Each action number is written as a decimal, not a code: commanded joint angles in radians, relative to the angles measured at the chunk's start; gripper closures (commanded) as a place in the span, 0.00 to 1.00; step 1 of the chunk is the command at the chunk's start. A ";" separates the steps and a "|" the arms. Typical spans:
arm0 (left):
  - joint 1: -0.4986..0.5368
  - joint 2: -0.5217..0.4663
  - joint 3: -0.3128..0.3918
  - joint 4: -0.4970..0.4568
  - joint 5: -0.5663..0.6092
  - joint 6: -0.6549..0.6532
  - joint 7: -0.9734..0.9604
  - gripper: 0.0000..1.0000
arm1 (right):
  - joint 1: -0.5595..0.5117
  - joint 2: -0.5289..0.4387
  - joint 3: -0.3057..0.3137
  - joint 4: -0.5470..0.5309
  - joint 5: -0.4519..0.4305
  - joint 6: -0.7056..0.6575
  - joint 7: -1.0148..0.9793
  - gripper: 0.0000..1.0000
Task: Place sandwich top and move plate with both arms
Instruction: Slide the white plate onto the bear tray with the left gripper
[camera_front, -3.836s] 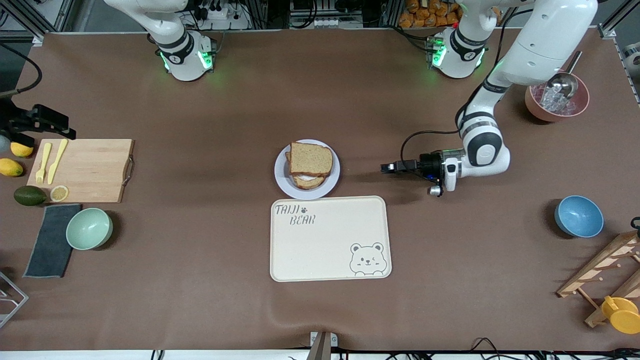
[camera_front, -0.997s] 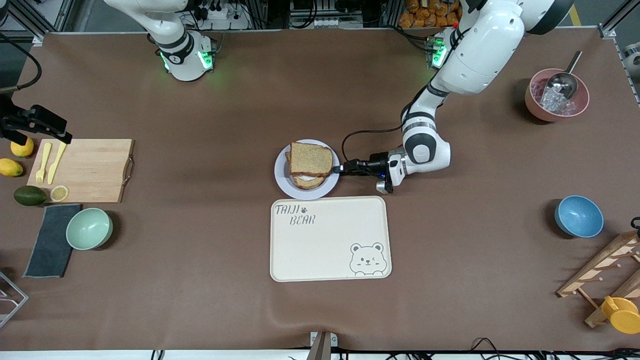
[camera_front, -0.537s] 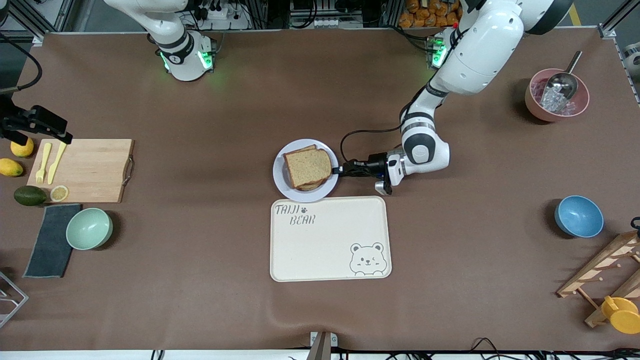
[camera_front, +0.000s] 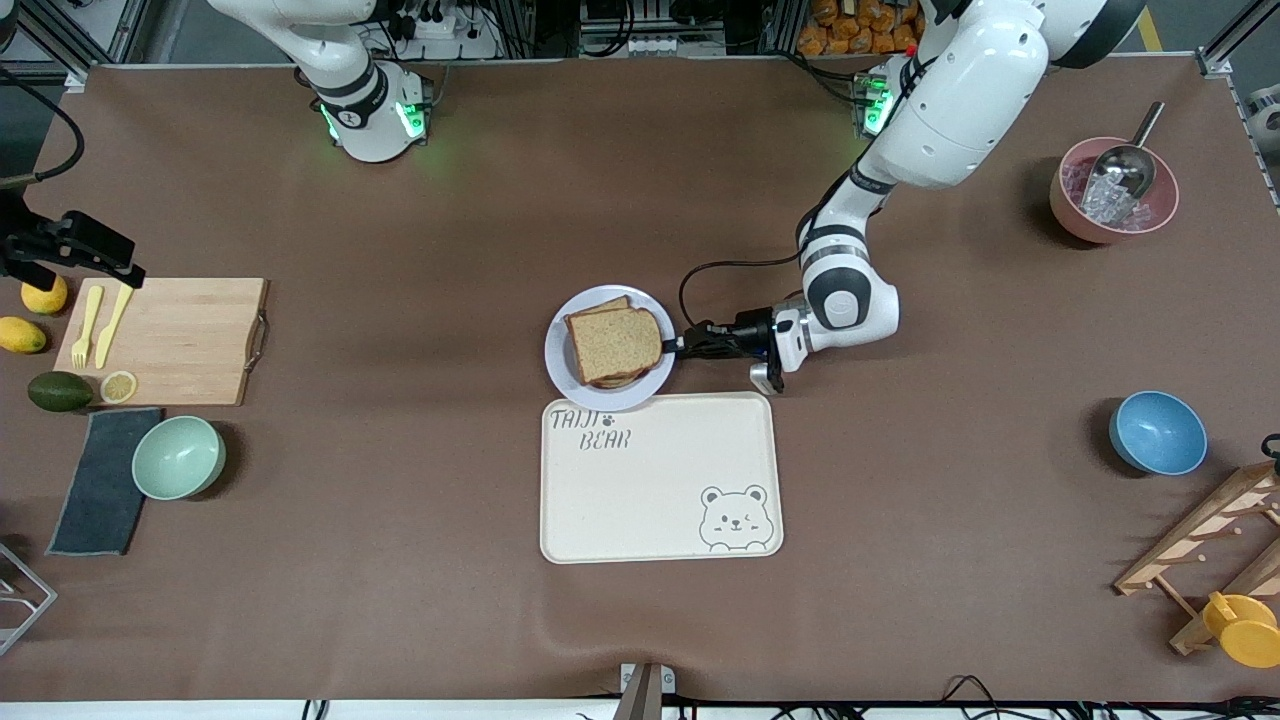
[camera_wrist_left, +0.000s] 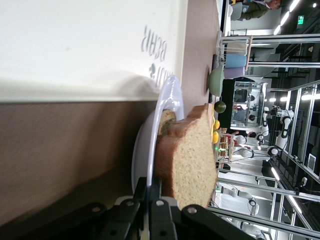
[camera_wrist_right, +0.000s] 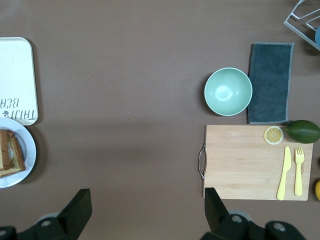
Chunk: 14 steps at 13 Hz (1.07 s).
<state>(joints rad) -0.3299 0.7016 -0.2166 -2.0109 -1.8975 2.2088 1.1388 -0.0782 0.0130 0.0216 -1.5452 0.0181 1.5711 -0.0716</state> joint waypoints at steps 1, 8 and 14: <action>0.000 -0.056 -0.006 -0.011 -0.038 0.019 0.009 1.00 | -0.006 0.004 0.005 -0.001 -0.018 -0.005 0.015 0.00; 0.019 -0.132 -0.004 -0.003 -0.032 0.019 -0.054 1.00 | -0.003 0.010 0.005 -0.001 -0.018 -0.005 0.016 0.00; 0.123 -0.140 -0.003 0.046 0.041 0.009 -0.074 1.00 | 0.000 0.012 0.005 0.000 -0.018 -0.003 0.018 0.00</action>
<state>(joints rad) -0.2462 0.5746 -0.2115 -1.9851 -1.8905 2.2272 1.0778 -0.0782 0.0217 0.0206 -1.5517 0.0180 1.5712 -0.0710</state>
